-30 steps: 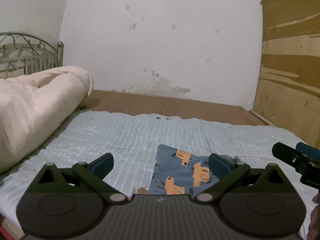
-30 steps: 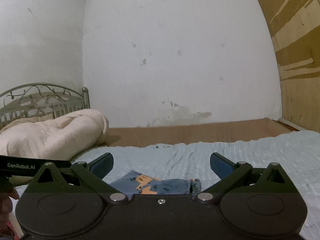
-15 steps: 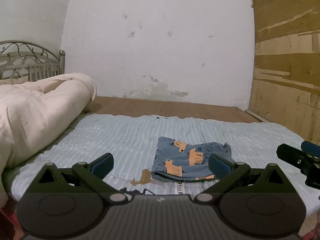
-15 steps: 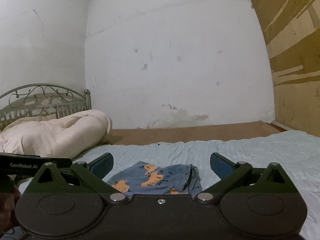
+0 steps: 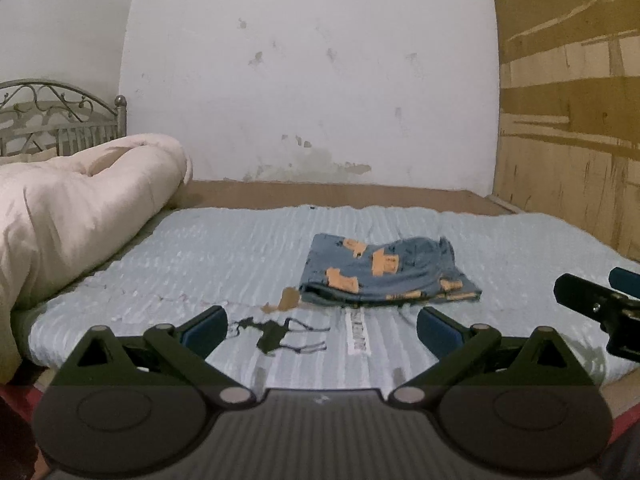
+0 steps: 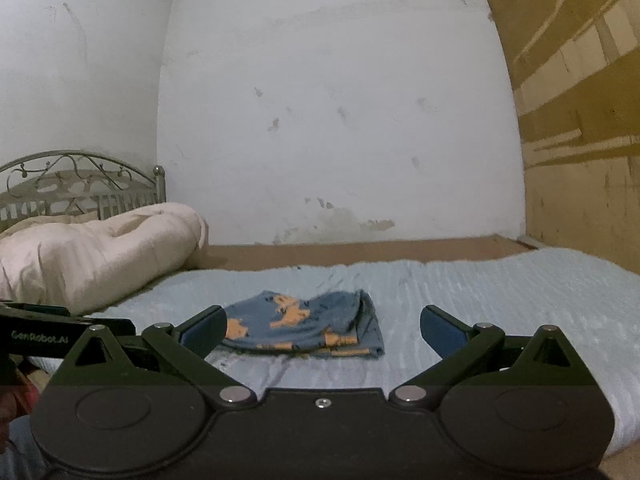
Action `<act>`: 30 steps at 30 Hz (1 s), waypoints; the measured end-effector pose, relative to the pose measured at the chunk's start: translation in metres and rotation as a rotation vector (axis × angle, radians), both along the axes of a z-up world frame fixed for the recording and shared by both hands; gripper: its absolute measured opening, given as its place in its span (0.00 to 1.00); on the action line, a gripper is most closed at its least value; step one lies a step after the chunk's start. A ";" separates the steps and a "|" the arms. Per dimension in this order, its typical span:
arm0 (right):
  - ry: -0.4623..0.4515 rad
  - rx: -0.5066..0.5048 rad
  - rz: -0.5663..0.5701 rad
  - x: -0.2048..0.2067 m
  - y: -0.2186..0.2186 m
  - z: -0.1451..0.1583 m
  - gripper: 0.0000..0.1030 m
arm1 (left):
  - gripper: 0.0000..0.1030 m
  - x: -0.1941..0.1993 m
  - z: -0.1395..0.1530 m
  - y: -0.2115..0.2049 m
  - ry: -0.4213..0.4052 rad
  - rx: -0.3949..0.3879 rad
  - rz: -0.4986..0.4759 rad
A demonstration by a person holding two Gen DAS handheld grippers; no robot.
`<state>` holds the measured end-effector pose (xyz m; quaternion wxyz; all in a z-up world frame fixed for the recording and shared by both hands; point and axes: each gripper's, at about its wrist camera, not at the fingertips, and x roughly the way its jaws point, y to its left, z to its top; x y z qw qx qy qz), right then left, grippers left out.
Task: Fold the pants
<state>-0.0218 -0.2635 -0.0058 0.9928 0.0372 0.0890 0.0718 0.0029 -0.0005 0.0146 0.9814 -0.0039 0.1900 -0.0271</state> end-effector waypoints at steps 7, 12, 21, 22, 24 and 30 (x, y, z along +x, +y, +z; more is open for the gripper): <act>0.039 0.003 -0.020 -0.001 -0.003 -0.017 0.99 | 0.99 0.000 -0.011 0.003 0.022 -0.008 0.015; 0.052 0.005 -0.025 0.000 -0.006 -0.023 0.99 | 0.99 0.000 -0.014 0.005 0.035 -0.011 0.022; 0.064 0.011 -0.026 0.003 -0.008 -0.028 0.99 | 0.99 0.002 -0.016 0.006 0.044 -0.013 0.026; 0.064 0.011 -0.026 0.003 -0.008 -0.029 0.99 | 0.99 0.002 -0.016 0.006 0.044 -0.013 0.026; 0.065 0.011 -0.026 0.003 -0.008 -0.029 0.99 | 0.99 0.002 -0.017 0.006 0.045 -0.014 0.026; 0.067 0.011 -0.026 0.004 -0.008 -0.029 0.99 | 0.99 0.002 -0.017 0.006 0.045 -0.013 0.027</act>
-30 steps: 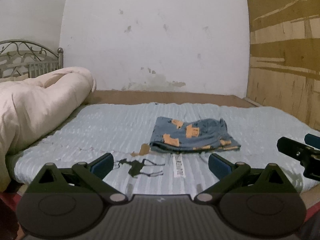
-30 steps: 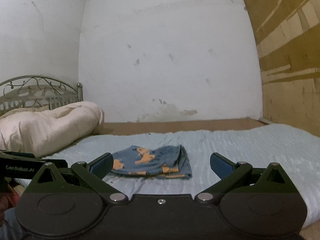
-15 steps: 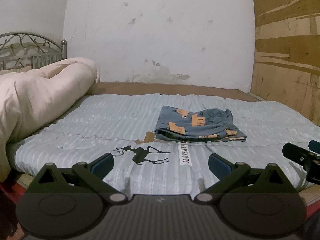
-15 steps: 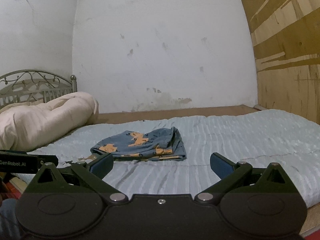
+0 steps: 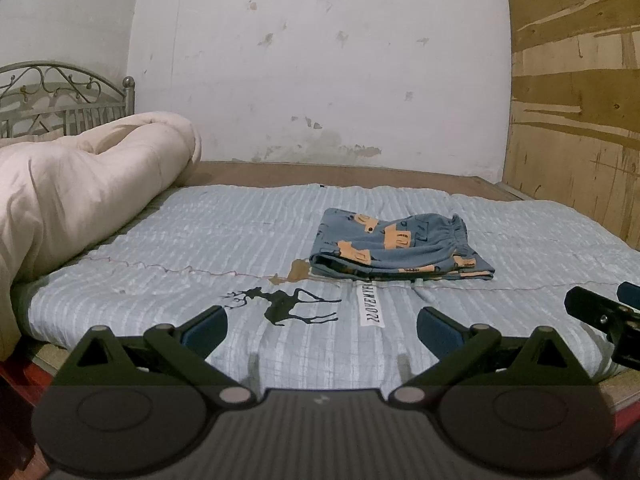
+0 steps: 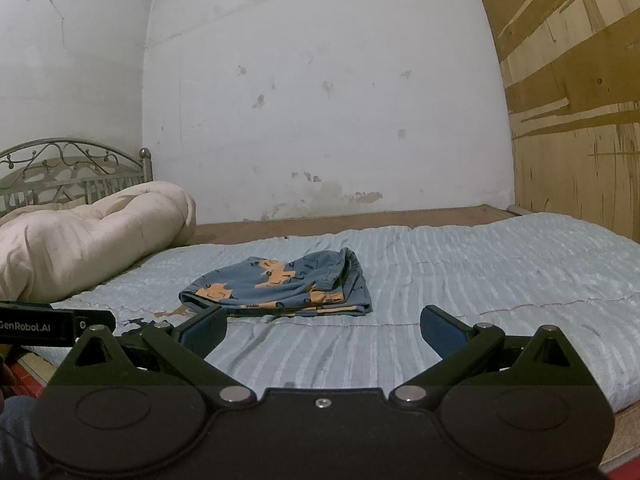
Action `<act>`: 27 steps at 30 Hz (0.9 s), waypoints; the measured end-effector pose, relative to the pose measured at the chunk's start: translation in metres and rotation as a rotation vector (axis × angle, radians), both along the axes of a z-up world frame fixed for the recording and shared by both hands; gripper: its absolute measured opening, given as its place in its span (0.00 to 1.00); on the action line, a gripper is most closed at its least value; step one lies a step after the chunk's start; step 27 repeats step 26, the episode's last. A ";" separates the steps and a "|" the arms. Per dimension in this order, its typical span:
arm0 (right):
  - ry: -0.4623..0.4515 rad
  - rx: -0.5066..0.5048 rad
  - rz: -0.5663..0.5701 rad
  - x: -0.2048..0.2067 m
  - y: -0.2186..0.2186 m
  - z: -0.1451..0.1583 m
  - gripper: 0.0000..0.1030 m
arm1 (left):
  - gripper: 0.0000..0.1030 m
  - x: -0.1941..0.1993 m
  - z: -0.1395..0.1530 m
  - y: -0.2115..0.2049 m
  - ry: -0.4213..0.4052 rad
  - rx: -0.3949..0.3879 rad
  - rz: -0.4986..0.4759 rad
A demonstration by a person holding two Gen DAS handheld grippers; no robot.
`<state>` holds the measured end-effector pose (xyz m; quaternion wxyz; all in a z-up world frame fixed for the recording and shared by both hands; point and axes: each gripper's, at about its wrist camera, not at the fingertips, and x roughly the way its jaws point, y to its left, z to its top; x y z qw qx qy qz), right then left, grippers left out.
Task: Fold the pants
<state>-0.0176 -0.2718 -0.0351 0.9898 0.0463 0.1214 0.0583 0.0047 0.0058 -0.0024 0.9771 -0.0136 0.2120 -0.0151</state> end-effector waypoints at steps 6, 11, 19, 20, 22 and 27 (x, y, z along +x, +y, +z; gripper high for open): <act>0.002 0.000 0.001 0.000 0.000 -0.002 0.99 | 0.99 0.000 0.000 0.000 0.001 -0.003 -0.001; 0.004 0.001 0.000 0.000 0.000 -0.002 0.99 | 0.99 -0.001 -0.003 0.000 0.016 -0.018 0.012; 0.005 0.000 0.001 0.000 0.000 -0.003 0.99 | 0.99 0.001 -0.003 0.002 0.025 -0.030 0.020; 0.006 -0.002 0.002 0.000 0.001 -0.003 0.99 | 0.99 0.000 -0.002 0.002 0.024 -0.030 0.020; 0.007 -0.004 0.004 0.001 0.001 -0.005 0.99 | 0.99 0.000 -0.002 0.001 0.022 -0.027 0.021; 0.007 -0.004 0.004 0.000 0.002 -0.005 0.99 | 0.99 0.001 -0.003 0.001 0.021 -0.027 0.024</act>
